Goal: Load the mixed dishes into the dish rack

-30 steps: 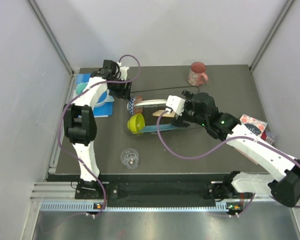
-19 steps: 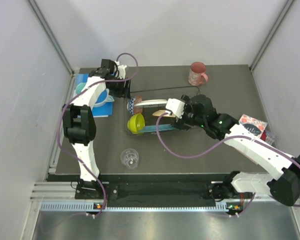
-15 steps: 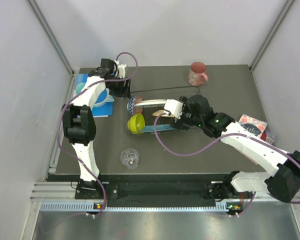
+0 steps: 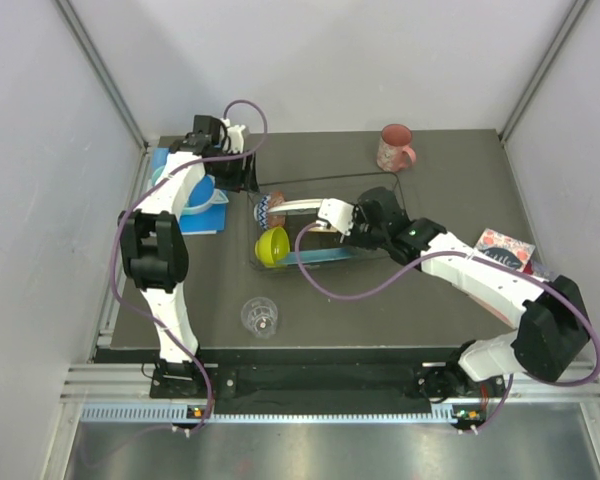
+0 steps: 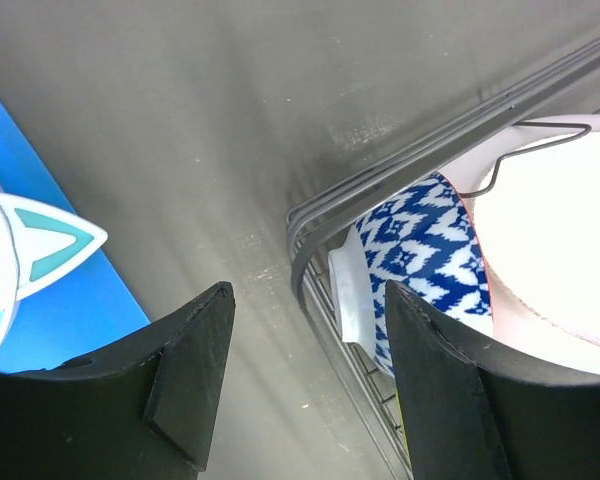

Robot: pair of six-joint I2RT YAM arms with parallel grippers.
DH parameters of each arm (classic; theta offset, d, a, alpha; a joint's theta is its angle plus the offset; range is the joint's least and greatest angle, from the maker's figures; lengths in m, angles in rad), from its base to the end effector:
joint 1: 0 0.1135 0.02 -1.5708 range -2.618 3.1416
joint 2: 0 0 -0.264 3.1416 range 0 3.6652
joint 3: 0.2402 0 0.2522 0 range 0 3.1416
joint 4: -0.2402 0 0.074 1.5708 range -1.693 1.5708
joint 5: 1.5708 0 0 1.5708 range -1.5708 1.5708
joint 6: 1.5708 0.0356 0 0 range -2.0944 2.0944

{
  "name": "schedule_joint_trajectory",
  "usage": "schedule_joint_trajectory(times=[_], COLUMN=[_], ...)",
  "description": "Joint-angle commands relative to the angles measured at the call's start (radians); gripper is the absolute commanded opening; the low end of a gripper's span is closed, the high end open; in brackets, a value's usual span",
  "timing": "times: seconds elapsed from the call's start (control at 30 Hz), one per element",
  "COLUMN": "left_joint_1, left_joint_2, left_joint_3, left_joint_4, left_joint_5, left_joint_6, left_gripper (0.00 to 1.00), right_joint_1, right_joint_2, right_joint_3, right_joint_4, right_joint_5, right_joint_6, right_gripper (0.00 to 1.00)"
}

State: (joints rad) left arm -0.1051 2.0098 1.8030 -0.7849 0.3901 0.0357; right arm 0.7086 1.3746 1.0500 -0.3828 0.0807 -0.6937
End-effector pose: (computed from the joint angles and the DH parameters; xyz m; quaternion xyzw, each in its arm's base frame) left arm 0.4389 -0.0599 0.2714 0.1213 0.9340 -0.1954 0.2735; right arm 0.2320 0.1950 0.2800 -0.5725 0.7043 -0.0335 0.4183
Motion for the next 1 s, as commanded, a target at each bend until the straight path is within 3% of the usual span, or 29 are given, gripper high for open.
schedule_joint_trajectory(times=[0.0,0.07,0.1,0.17,0.3,0.47,0.97], left_joint_1=[0.016,0.019,0.021,0.021,0.021,0.022,0.024], left_joint_2=[-0.057,-0.052,-0.054,-0.052,-0.052,-0.056,-0.066], left_joint_3=[0.027,0.025,0.024,0.019,0.018,0.016,0.006], left_joint_4=[0.033,0.035,0.038,0.041,0.044,0.046,0.053], left_joint_5=[0.021,0.021,0.021,0.023,0.021,0.016,0.012], left_joint_6=[-0.013,-0.016,-0.016,-0.016,-0.017,-0.016,-0.016], left_gripper=[0.66,0.66,0.66,0.66,0.66,0.66,0.65], right_joint_1=[-0.014,-0.014,-0.014,-0.014,-0.005,0.020,0.267], right_joint_2=[0.003,0.006,0.007,0.009,0.023,0.052,0.147], right_joint_3=[0.085,0.099,0.103,0.119,0.148,0.180,0.195], right_joint_4=[0.042,0.038,0.038,0.036,0.045,0.036,0.065], right_joint_5=[-0.015,-0.018,-0.022,-0.024,-0.027,-0.035,0.045], right_joint_6=[-0.013,-0.024,-0.027,-0.042,-0.063,-0.085,-0.113], right_gripper=[0.33,0.28,0.19,0.10,0.03,0.01,0.00])
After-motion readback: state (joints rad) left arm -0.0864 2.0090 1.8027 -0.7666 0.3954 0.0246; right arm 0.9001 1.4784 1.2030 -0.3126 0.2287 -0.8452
